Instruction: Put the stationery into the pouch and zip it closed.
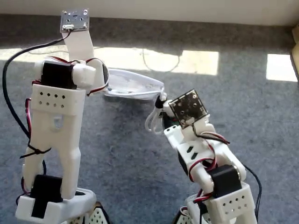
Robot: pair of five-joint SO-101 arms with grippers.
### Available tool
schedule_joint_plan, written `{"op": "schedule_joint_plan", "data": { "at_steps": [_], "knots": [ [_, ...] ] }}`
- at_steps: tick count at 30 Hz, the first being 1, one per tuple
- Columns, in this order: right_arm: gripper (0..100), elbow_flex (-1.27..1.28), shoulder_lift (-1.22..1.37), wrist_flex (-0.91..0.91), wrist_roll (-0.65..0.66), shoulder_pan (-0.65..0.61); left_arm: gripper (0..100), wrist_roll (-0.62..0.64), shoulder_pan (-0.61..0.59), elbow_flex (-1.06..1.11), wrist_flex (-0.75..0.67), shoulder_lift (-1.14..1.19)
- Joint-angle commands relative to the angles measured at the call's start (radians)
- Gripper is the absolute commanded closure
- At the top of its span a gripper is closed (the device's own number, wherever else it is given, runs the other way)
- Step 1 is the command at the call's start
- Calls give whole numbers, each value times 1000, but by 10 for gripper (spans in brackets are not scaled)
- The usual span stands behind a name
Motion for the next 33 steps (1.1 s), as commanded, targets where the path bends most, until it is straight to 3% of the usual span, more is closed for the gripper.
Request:
{"op": "schedule_joint_plan", "data": {
  "at_steps": [1, 7, 18, 33],
  "knots": [
    [981, -136, -31, -18, -23, -62, 994, 9, 16, -2, -5, -16],
    [981, -237, -31, -153, -166, -168, 994, 8, -36, 18, -3, -16],
    [981, -196, -2, -599, -169, -282, 994, -17, -45, 19, 2, -16],
    [984, -12, 283, -1092, -169, -337, 994, -18, -45, 56, -6, -18]
  ]
}}
